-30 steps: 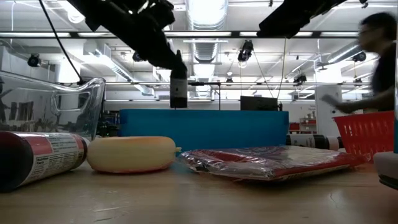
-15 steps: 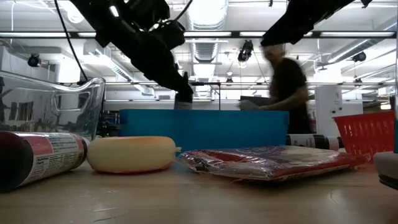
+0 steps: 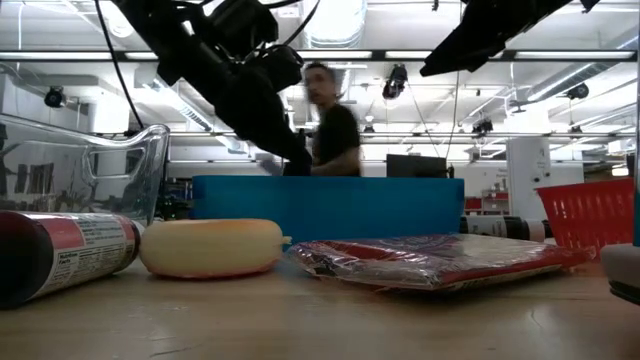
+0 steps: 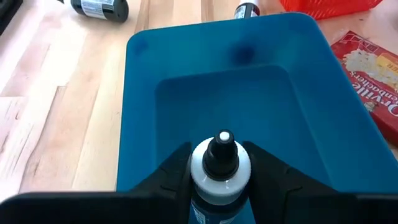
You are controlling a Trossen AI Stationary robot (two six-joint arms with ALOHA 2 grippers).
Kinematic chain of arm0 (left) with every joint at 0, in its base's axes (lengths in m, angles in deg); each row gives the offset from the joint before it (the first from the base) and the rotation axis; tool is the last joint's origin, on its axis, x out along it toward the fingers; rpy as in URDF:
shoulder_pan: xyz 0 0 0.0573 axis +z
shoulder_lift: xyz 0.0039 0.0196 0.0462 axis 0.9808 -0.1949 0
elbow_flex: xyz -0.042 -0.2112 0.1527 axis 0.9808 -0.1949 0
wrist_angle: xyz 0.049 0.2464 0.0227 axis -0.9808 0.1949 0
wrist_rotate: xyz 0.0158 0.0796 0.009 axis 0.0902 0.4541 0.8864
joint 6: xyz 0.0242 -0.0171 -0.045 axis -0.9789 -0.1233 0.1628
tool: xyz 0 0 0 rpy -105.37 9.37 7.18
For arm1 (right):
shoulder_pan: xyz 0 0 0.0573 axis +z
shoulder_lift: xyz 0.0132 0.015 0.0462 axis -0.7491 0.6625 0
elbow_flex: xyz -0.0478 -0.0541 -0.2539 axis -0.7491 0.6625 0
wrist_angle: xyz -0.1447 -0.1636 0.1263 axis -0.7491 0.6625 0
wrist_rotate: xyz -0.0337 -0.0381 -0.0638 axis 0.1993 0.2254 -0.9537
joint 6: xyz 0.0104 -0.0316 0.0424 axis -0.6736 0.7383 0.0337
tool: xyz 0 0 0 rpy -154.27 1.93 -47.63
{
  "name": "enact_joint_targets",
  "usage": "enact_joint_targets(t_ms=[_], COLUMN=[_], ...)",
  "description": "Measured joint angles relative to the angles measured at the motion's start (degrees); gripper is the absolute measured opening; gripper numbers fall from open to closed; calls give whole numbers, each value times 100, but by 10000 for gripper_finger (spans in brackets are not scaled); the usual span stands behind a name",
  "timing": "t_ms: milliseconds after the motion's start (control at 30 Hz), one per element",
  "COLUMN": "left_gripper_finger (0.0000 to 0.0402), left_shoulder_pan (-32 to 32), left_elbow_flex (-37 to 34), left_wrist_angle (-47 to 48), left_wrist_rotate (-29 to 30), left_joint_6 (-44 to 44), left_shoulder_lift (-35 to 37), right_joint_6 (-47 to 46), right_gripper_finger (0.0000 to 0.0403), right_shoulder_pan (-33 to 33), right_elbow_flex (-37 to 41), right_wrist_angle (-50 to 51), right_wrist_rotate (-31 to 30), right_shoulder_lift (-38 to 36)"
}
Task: Pick & Place Food Item
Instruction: Put the top left black food coloring bottle into the blue bin
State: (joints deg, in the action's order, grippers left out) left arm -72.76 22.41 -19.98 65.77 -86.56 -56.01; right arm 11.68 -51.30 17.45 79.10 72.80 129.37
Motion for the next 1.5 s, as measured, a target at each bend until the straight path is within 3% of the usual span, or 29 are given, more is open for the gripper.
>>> enact_joint_targets(t_ms=[267, 1500], left_gripper_finger=[113, 113], left_shoulder_pan=[25, 85], left_elbow_flex=[-377, -902], left_wrist_angle=[-557, -1206], left_wrist_rotate=[6, -149], left_joint_6=[97, 388], left_shoulder_lift=[1, 32], right_joint_6=[5, -77], right_gripper_finger=[251, 251], right_shoulder_pan=[2, 2], right_elbow_flex=[52, 217], right_wrist_angle=[3, -167], right_wrist_rotate=[9, 27], right_shoulder_lift=[0, 0])
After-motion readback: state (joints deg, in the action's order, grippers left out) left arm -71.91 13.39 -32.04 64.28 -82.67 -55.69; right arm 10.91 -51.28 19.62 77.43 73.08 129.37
